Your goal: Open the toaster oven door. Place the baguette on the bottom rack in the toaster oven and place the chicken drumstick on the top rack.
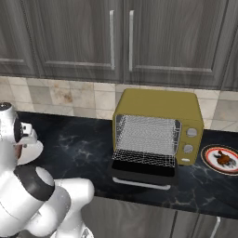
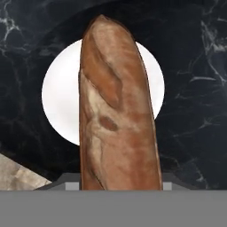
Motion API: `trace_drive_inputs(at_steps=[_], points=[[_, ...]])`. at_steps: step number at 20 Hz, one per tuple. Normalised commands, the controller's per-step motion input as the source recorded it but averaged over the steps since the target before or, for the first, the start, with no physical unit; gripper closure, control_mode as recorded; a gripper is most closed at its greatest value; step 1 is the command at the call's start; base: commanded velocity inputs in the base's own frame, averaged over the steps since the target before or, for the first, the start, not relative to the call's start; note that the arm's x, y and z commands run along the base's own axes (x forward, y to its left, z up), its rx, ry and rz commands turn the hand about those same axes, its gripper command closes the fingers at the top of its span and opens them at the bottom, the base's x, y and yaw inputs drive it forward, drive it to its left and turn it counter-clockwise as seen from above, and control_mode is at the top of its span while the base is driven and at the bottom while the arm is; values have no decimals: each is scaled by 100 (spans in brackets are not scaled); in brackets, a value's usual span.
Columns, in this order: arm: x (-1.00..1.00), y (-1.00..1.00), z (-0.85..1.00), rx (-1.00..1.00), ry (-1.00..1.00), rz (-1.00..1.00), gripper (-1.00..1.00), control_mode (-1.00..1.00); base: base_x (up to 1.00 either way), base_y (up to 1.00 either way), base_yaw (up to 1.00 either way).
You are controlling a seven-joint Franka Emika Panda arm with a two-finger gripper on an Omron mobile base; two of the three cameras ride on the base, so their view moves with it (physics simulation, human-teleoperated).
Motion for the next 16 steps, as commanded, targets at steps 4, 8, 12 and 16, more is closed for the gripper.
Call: trace_drive_inputs(at_steps=[4,8,12,16], points=[[-19,-54,41,1,0,0,100,-100,0,0,0],[-5,-55,42,0,0,0,100,-100,0,0,0],[-11,-58,45,0,0,-1,100,-100,0,0,0],[-15,-54,41,0,0,-6,100,-100,0,0,0]])
